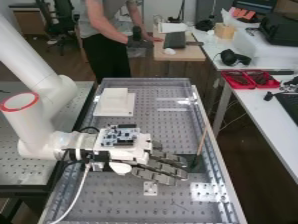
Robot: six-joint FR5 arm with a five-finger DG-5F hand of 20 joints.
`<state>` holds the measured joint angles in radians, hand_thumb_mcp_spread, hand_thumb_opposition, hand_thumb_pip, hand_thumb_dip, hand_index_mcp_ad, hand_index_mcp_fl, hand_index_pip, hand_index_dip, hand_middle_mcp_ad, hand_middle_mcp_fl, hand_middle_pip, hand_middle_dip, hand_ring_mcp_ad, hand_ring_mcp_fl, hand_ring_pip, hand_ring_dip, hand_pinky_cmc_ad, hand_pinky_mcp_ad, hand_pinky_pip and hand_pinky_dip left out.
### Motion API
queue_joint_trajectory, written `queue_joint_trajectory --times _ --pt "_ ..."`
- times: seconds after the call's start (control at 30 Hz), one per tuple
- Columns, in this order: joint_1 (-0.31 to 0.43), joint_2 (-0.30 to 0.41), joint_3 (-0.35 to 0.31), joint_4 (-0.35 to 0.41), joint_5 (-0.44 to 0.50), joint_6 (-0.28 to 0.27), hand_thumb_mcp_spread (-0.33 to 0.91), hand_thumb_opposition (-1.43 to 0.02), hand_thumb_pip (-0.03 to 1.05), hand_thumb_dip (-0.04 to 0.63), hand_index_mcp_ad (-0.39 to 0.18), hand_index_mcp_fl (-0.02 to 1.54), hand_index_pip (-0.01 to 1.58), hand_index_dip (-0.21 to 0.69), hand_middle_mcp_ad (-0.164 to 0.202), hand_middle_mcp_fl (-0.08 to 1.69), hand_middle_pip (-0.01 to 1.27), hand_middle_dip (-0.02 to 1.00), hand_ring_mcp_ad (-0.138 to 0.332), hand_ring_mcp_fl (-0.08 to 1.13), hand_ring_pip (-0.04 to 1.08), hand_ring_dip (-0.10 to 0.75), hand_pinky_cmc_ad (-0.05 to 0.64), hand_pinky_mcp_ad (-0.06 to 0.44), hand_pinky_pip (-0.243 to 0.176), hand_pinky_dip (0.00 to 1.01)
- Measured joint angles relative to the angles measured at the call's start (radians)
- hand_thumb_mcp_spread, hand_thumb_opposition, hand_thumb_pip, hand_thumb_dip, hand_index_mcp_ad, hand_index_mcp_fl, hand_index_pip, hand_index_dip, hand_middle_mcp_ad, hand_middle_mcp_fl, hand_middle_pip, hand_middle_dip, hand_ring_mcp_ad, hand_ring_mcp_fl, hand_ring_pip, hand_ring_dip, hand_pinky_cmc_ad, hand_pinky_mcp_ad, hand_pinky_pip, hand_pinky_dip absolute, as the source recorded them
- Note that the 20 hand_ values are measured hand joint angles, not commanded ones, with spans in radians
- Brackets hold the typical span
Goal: Grab the pcb board and place it in the clear container
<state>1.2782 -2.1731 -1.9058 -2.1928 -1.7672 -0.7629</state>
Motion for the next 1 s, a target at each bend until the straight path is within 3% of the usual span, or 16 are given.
queue_joint_trajectory --times 0.6,1.0 --pt "0.001 -0.002 0.000 0.026 -0.003 0.020 0.68 -0.89 0.42 0.230 -0.171 0.66 1.30 0.108 0.024 0.25 0.12 0.18 0.187 0.08 0.07 0.051 0.328 0.152 -0.059 0.19" --pt "0.001 0.045 -0.015 0.036 -0.012 0.039 0.67 -0.90 0.42 0.230 -0.168 0.72 1.25 0.101 0.028 0.26 0.12 0.18 0.182 0.09 0.09 0.051 0.325 0.150 -0.052 0.19"
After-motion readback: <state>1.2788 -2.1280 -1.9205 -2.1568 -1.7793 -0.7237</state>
